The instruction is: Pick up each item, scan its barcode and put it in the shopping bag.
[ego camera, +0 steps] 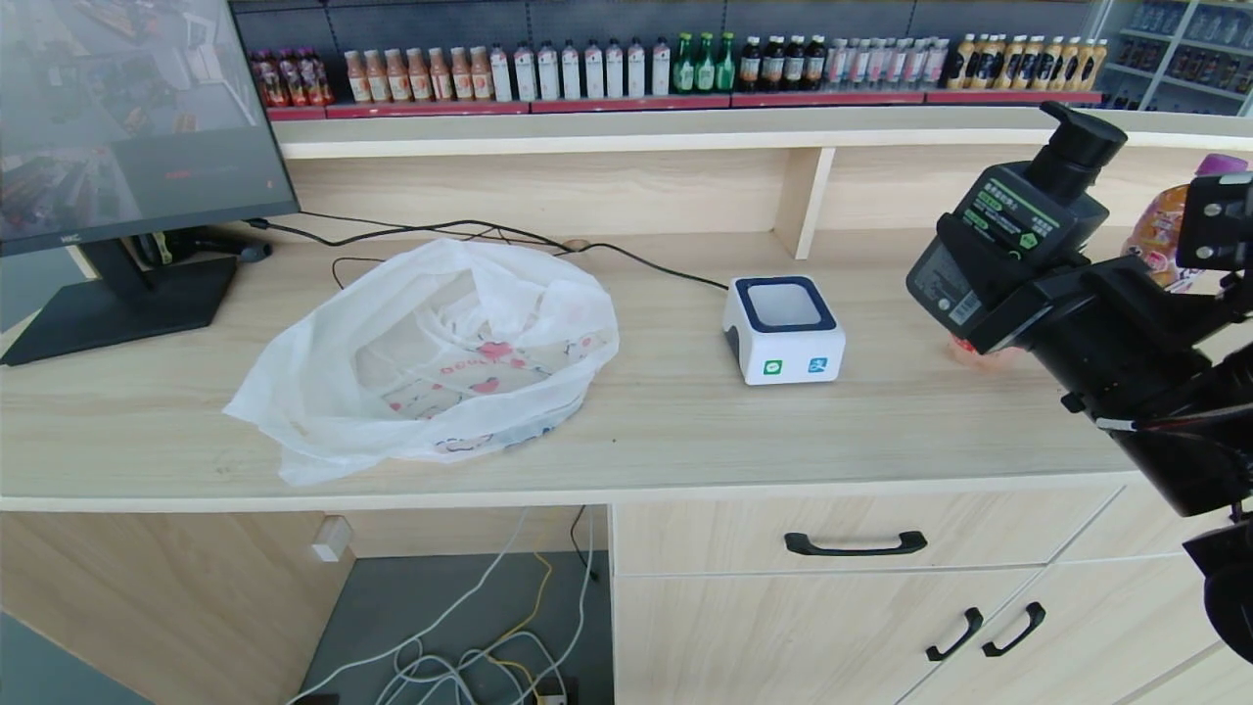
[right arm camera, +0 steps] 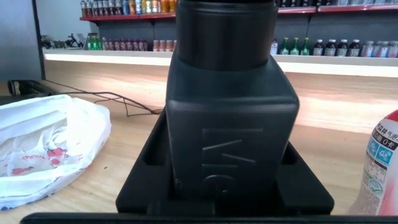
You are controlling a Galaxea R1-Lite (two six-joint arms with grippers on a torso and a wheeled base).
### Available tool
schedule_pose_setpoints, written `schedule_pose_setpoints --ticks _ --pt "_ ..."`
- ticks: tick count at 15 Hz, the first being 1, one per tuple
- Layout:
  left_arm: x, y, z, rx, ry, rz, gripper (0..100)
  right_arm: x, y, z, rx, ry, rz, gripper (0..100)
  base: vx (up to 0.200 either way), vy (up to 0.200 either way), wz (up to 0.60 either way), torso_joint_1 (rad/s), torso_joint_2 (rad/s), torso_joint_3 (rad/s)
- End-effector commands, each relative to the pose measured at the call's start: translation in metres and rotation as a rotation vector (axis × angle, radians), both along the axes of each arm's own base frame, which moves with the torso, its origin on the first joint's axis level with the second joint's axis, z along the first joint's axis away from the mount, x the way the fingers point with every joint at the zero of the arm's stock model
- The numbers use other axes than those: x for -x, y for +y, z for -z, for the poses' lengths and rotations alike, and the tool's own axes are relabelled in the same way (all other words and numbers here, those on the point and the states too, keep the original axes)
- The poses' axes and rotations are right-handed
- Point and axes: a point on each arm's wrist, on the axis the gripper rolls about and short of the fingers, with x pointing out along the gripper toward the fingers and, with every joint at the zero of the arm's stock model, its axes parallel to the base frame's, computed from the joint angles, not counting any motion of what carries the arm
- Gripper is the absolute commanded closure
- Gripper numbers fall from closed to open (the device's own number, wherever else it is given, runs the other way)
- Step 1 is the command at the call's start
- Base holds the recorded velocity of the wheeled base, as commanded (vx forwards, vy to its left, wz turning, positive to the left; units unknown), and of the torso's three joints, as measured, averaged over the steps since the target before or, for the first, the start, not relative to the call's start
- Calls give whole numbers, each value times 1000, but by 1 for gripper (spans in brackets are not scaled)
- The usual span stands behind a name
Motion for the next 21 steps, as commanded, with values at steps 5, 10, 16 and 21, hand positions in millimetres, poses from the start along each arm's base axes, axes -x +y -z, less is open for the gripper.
schedule_pose_setpoints --ticks 5,10,16,21 --pt "0 0 0 1 1 0 0 -2 0 3 0 10 -1 100 0 80 0 1 1 1" --pt "0 0 0 1 3 0 0 -3 1 2 -1 9 -1 100 0 200 0 6 0 1" --pt "0 0 0 1 3 0 0 -4 1 1 -2 4 -1 100 0 200 0 0 2 2" --pt "0 0 0 1 0 0 0 -8 2 4 0 12 -1 100 0 200 0 2 0 2"
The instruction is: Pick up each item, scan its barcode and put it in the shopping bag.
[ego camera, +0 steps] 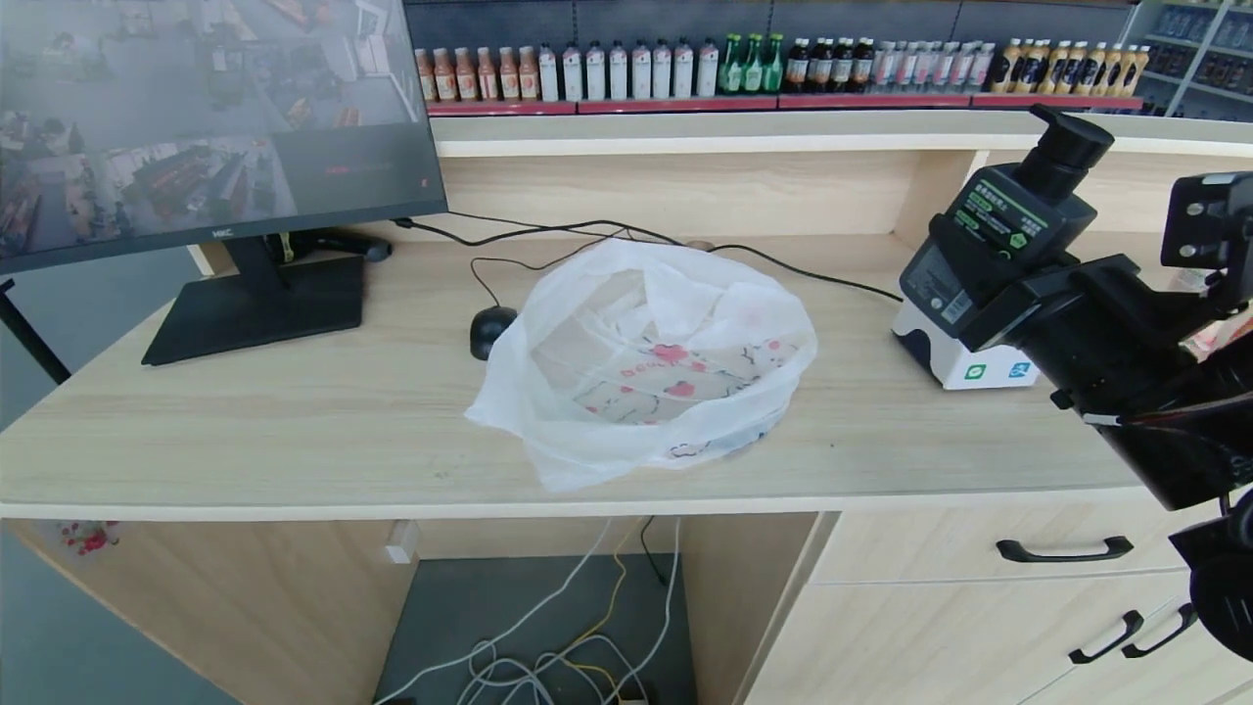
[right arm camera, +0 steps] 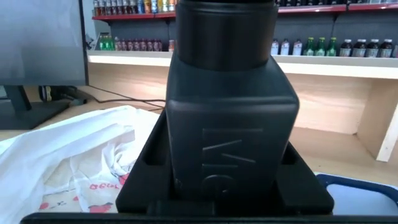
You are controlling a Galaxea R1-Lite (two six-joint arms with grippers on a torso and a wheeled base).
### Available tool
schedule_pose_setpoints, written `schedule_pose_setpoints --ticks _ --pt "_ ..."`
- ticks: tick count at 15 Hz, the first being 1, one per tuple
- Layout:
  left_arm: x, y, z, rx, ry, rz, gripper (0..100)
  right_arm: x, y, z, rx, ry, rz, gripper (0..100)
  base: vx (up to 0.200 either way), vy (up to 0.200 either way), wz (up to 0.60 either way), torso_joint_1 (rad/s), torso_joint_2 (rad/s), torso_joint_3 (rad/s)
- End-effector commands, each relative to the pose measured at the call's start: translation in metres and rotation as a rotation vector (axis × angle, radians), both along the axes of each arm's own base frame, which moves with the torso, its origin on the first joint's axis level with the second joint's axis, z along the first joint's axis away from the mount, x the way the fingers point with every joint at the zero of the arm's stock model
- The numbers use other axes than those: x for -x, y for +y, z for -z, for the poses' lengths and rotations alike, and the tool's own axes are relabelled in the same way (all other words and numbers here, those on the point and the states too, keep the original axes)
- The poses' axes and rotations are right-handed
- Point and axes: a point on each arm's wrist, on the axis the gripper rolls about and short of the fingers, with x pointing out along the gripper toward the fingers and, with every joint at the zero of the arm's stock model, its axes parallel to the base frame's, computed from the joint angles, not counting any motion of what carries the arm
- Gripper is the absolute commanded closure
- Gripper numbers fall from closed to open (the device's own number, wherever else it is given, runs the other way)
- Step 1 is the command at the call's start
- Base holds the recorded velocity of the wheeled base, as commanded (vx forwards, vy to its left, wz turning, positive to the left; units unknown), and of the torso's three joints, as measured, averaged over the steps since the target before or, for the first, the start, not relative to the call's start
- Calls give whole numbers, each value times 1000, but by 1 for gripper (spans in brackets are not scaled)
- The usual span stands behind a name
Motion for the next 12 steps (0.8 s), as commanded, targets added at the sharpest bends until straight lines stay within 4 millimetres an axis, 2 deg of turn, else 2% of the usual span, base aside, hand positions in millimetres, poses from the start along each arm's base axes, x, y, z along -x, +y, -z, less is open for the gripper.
schedule_pose_setpoints --ticks 1,10,12 --pt "0 0 0 -1 0 1 0 -3 1 3 4 11 0 100 0 0 0 0 0 0" --pt "0 0 0 -3 0 1 0 -6 5 8 10 25 -12 100 0 0 0 0 0 0" --pt "0 0 0 -3 0 1 0 0 21 8 17 25 -67 100 0 0 0 0 0 0"
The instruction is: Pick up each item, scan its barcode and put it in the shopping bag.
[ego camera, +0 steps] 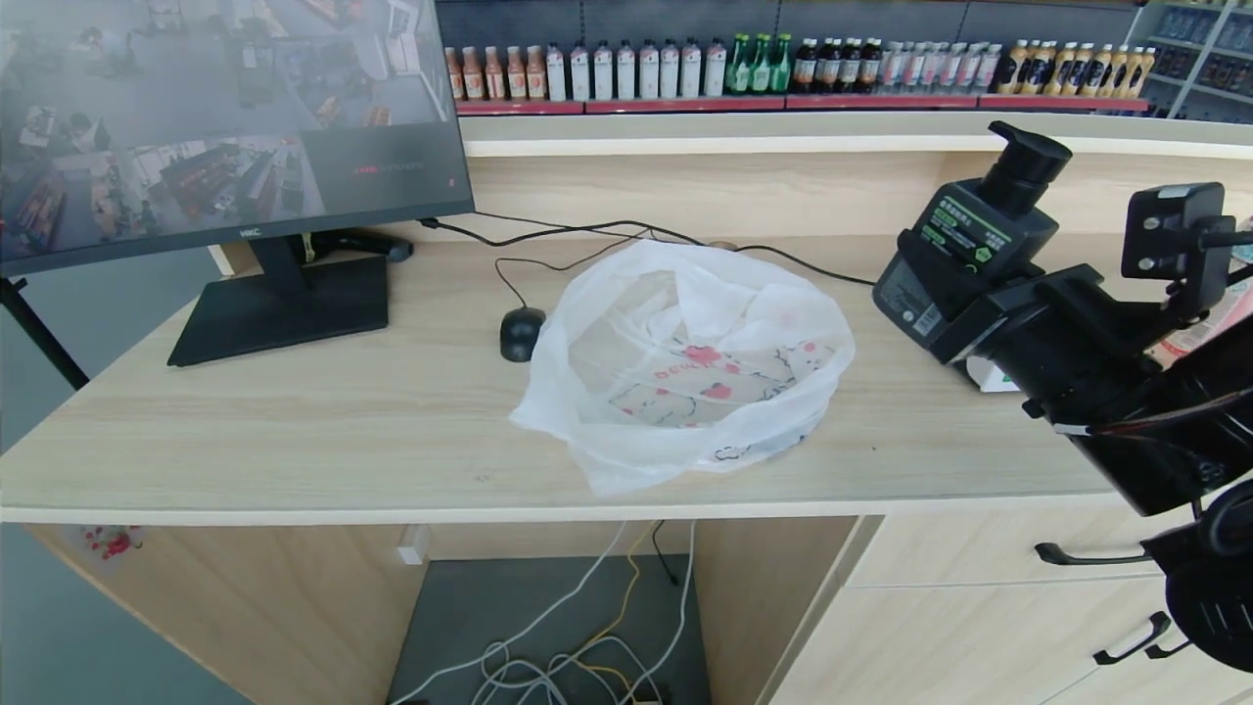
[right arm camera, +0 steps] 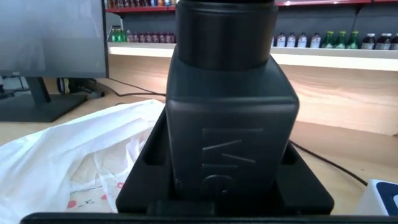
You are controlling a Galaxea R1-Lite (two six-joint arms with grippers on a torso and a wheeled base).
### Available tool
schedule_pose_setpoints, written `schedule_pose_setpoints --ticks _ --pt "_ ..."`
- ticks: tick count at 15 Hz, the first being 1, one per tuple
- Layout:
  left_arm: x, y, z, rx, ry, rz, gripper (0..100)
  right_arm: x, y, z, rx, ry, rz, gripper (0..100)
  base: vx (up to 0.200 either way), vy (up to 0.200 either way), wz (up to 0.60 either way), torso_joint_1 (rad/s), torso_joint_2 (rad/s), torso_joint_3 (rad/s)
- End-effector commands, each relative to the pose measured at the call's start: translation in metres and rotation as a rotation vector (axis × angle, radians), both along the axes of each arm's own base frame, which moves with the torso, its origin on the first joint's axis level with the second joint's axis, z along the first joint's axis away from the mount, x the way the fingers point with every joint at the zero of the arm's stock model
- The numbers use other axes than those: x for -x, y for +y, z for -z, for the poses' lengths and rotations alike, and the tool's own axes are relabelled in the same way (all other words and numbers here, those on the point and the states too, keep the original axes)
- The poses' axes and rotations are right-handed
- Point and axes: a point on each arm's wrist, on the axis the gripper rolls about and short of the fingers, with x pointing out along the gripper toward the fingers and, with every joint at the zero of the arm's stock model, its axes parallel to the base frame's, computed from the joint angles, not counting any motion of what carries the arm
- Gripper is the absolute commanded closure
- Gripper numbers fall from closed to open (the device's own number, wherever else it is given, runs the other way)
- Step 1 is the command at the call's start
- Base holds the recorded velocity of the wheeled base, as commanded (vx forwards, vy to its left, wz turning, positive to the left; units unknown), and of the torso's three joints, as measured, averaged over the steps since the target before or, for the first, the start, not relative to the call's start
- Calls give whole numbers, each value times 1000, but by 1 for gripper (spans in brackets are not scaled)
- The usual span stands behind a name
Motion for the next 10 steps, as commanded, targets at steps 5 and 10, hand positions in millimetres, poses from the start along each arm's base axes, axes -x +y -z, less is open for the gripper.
schedule_pose_setpoints --ticks 5,10 --pt "0 0 0 0 0 0 0 -3 82 -3 -49 28 -93 100 0 0 0 0 0 0" --pt "0 0 0 0 0 0 0 -38 134 -3 -40 62 -126 100 0 0 0 0 0 0"
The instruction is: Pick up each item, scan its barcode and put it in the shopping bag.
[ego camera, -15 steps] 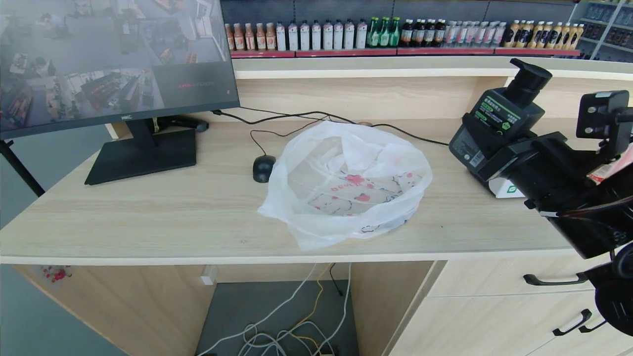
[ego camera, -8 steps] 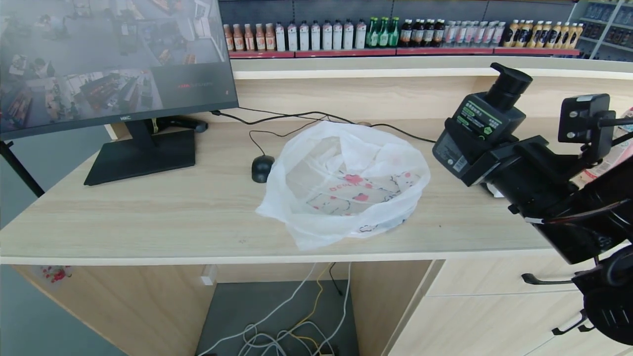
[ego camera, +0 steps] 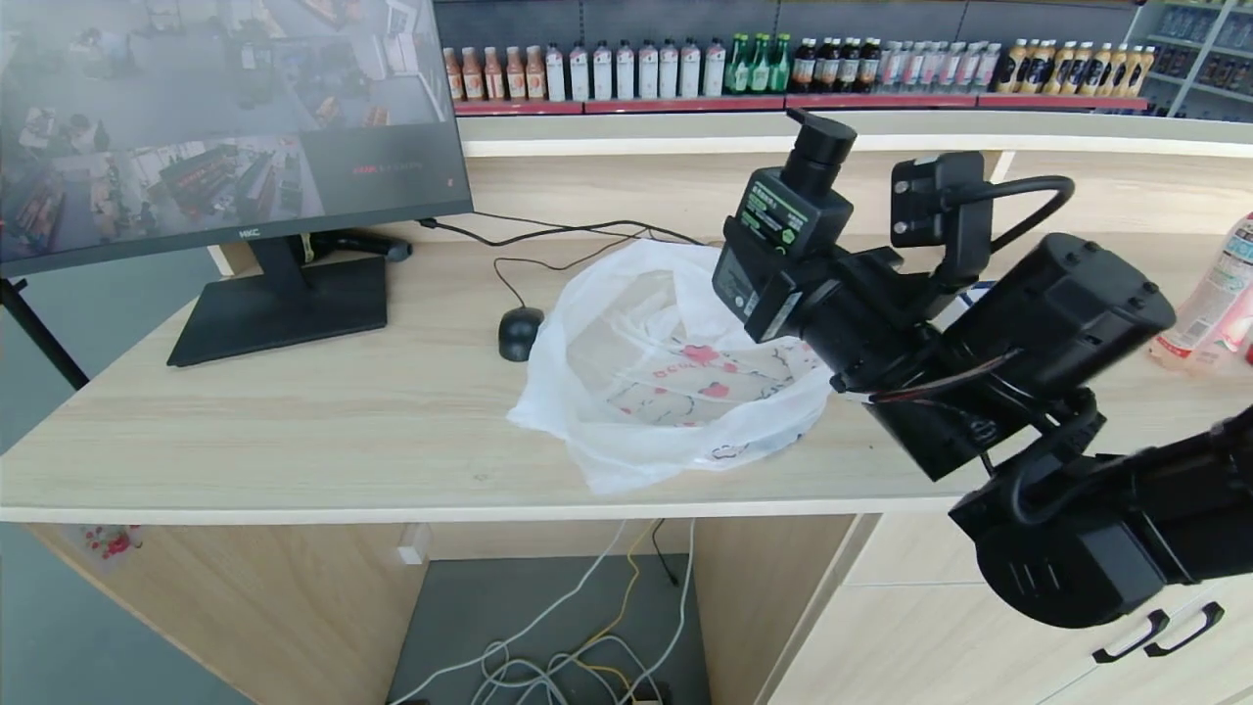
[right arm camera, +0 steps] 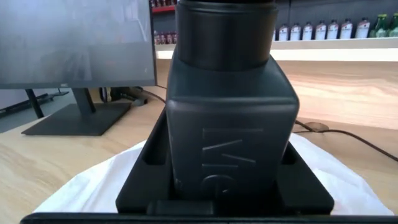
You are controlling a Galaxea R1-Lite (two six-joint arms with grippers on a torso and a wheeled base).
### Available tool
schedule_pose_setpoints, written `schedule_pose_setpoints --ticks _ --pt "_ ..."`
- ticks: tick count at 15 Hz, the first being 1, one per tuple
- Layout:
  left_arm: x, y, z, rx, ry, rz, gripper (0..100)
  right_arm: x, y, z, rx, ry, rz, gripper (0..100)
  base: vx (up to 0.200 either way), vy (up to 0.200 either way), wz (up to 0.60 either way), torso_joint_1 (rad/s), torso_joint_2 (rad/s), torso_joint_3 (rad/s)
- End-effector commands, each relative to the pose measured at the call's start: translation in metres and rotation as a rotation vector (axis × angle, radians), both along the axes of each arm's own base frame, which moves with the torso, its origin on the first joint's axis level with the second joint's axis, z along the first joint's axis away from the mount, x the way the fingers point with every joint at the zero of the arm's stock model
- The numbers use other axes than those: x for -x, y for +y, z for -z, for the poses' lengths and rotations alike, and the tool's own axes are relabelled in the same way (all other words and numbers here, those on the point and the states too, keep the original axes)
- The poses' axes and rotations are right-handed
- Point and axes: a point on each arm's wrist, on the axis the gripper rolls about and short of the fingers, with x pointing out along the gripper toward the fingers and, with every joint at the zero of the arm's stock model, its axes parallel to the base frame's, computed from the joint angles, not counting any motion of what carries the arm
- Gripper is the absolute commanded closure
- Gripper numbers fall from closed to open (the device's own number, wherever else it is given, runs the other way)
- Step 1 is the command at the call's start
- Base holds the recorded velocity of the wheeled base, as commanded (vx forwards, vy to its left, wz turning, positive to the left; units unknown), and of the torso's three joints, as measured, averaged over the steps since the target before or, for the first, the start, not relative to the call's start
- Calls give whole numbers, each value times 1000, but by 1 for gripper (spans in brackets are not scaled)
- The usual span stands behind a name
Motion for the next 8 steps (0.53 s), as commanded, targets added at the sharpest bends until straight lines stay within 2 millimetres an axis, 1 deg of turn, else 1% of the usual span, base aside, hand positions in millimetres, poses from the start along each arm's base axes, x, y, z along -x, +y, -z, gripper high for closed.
schedule_pose_setpoints --ticks 1,6,8 --pt "0 0 0 1 0 0 0 -18 26 5 8 24 -6 100 0 0 0 0 0 0" --pt "0 0 0 1 0 0 0 -30 35 7 41 70 -2 100 0 0 0 0 0 0" --pt "0 0 0 1 0 0 0 -41 45 5 46 88 -13 100 0 0 0 0 0 0"
